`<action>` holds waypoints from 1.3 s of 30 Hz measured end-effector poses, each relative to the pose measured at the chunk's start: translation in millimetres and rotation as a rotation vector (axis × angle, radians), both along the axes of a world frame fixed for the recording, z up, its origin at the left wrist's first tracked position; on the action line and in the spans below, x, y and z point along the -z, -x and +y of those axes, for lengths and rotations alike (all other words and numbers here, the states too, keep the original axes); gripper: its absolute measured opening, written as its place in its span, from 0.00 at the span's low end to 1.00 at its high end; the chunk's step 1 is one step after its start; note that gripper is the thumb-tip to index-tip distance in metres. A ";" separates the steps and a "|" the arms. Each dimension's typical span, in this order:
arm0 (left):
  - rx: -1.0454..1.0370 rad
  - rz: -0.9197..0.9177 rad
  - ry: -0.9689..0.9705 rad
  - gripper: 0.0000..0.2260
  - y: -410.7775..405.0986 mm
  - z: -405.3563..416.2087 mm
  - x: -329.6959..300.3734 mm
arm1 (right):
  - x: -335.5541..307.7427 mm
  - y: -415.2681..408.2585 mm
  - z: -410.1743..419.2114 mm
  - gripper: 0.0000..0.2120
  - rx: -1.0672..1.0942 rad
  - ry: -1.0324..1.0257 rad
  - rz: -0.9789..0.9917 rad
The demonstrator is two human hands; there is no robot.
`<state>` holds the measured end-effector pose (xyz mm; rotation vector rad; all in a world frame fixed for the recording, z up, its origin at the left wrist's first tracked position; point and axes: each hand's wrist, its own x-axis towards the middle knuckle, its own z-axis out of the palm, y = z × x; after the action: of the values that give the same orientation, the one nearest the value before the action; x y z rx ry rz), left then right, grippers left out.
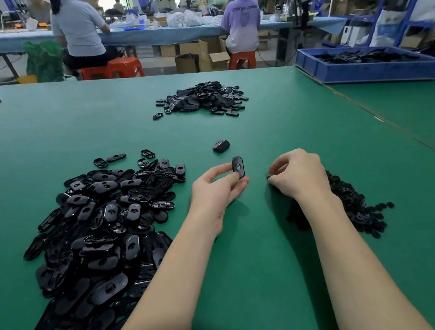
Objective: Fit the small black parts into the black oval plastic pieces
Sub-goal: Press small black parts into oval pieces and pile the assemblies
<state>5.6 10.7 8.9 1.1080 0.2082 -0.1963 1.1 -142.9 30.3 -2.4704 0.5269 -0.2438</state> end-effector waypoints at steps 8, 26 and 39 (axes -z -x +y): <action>-0.088 -0.002 0.095 0.00 -1.9 6.0 -6.3 | -6.2 -0.8 6.3 0.05 -0.045 -0.360 -0.318; -0.069 -0.175 -0.089 0.05 -0.7 10.8 -9.6 | -2.9 5.5 22.8 0.05 -0.296 -1.330 -0.136; -0.125 -0.147 -0.068 0.03 -2.7 16.7 -10.2 | -7.0 5.1 22.1 0.04 -0.322 -1.107 -0.156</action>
<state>8.3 27.4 19.1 1.1676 0.1528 0.0040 -4.0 -120.8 37.3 -1.4015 0.1090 0.0083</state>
